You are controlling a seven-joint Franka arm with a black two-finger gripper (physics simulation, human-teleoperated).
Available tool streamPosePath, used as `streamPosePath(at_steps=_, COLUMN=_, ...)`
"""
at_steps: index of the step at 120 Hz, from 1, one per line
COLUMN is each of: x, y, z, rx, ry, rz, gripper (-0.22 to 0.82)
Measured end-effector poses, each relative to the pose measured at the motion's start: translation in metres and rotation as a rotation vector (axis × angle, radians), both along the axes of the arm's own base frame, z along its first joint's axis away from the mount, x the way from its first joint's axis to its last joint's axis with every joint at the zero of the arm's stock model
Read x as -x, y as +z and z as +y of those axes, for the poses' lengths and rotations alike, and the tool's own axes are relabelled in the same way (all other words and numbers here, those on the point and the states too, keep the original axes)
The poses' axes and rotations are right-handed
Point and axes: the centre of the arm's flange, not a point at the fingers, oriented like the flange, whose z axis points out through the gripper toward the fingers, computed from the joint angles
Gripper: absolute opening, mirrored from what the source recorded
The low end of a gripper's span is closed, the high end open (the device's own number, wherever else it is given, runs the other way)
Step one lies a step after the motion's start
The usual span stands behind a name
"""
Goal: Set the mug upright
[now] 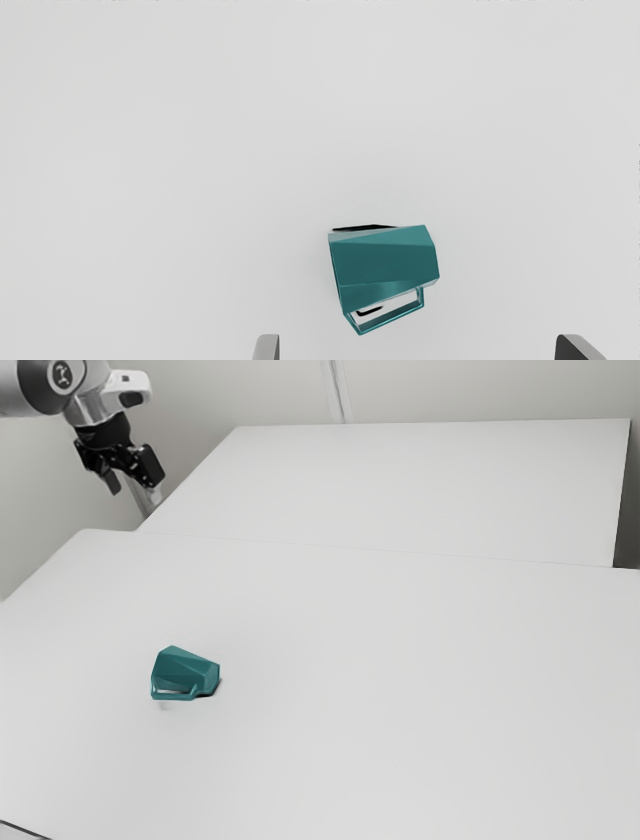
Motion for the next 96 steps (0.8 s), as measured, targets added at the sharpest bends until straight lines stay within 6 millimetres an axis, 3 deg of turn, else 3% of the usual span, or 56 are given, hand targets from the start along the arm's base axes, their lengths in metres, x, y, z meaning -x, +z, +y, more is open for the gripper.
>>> streamPosePath(at_steps=16, x=0.011, y=-0.007, z=-0.015, rx=0.018, ry=-0.025, rz=0.001, gripper=0.6)
streamPosePath(at_steps=26, x=0.019, y=-0.028, z=-0.02, rx=0.063, ry=-0.035, rz=0.006, gripper=0.6)
streamPosePath(at_steps=46, x=0.047, y=-0.061, z=0.046, rx=0.142, ry=0.097, rz=-0.008, gripper=0.6)
streamPosePath(at_steps=60, x=0.046, y=-0.079, z=0.057, rx=0.173, ry=0.125, rz=-0.005, gripper=0.6)
streamPosePath(at_steps=96, x=0.044, y=-0.176, z=0.106, rx=0.297, ry=0.24, rz=0.091, gripper=0.6)
